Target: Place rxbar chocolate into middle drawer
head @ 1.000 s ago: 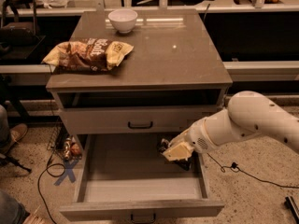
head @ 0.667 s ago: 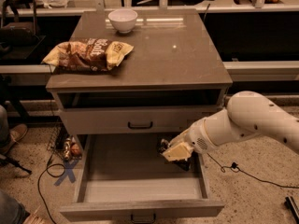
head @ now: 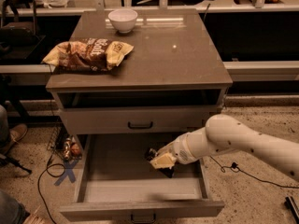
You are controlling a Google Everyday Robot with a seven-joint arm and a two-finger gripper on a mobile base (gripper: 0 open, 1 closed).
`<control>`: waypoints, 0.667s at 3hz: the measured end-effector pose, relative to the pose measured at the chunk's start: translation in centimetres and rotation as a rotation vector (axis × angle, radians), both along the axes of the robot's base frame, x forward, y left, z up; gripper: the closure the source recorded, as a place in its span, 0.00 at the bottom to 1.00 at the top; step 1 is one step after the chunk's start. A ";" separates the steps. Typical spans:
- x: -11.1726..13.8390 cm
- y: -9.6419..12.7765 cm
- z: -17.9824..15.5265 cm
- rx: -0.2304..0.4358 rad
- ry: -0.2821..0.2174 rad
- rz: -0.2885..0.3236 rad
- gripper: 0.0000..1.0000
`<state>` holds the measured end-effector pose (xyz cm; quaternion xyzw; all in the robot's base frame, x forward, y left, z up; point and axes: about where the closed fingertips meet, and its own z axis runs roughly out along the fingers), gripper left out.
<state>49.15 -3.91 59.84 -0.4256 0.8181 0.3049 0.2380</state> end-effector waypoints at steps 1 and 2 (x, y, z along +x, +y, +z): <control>1.2 2.3 -6.3 0.025 0.034 -0.019 1.00; 1.9 4.2 -11.0 0.022 0.068 -0.034 0.89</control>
Offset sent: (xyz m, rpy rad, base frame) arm 0.0323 0.0762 -0.1808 0.0011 0.1235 -0.0573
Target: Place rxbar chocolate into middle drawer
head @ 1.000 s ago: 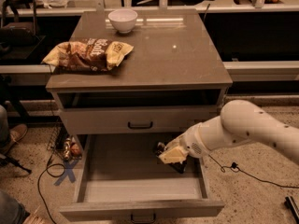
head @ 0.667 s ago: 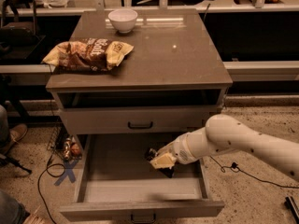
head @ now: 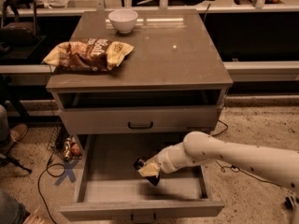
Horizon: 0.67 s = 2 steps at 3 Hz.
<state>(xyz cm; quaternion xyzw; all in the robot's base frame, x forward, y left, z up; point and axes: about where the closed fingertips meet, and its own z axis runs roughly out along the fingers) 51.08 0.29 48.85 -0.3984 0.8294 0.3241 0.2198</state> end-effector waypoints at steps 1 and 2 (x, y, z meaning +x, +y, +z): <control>0.9 3.4 -4.5 0.006 0.039 -0.008 0.58; 1.3 5.3 -6.3 0.015 0.058 0.000 0.35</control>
Offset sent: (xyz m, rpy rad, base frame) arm 0.0200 0.0739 -0.0838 0.0232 0.0783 0.0025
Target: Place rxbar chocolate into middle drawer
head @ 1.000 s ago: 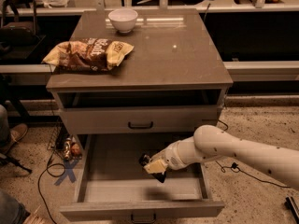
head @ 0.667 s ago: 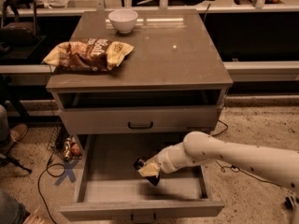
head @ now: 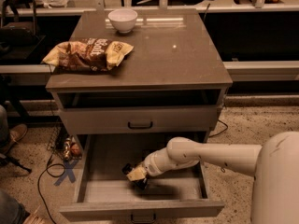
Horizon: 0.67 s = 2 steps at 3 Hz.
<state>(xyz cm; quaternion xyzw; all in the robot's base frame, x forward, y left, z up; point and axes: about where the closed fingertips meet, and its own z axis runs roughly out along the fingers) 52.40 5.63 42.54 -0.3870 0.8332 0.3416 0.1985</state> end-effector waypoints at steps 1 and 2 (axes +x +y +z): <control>0.4 0.6 -0.7 0.004 0.009 0.004 0.12; 0.8 -0.4 -0.9 0.001 0.008 -0.028 0.00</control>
Offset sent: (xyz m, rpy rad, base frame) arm 0.0167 -0.0216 -0.0083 -0.0062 0.0004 -0.0753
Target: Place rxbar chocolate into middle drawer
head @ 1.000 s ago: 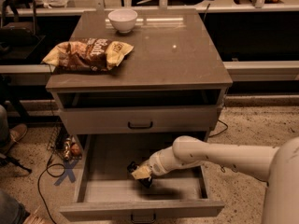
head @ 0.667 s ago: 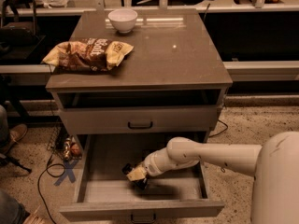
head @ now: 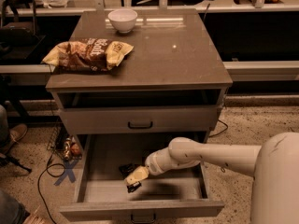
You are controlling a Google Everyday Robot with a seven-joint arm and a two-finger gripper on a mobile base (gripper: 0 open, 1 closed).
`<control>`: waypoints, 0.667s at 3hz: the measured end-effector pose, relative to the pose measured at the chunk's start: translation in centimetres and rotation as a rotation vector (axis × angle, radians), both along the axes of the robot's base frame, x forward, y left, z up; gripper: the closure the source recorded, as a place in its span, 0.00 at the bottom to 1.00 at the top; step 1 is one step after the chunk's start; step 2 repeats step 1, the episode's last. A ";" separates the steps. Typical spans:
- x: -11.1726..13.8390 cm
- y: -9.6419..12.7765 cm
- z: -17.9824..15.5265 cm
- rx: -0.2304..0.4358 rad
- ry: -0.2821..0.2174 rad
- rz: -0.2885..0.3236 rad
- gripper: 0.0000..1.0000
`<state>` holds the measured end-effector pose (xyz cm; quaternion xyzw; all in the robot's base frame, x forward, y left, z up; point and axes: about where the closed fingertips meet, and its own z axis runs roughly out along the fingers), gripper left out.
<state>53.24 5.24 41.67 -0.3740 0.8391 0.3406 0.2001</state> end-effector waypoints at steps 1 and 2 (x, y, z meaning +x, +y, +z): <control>0.4 -3.3 0.6 -0.007 -0.018 -0.087 0.00; 0.4 -3.3 0.6 -0.007 -0.018 -0.087 0.00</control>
Offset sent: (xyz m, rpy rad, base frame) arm 0.0000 0.0000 0.0000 0.0000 0.0000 0.0000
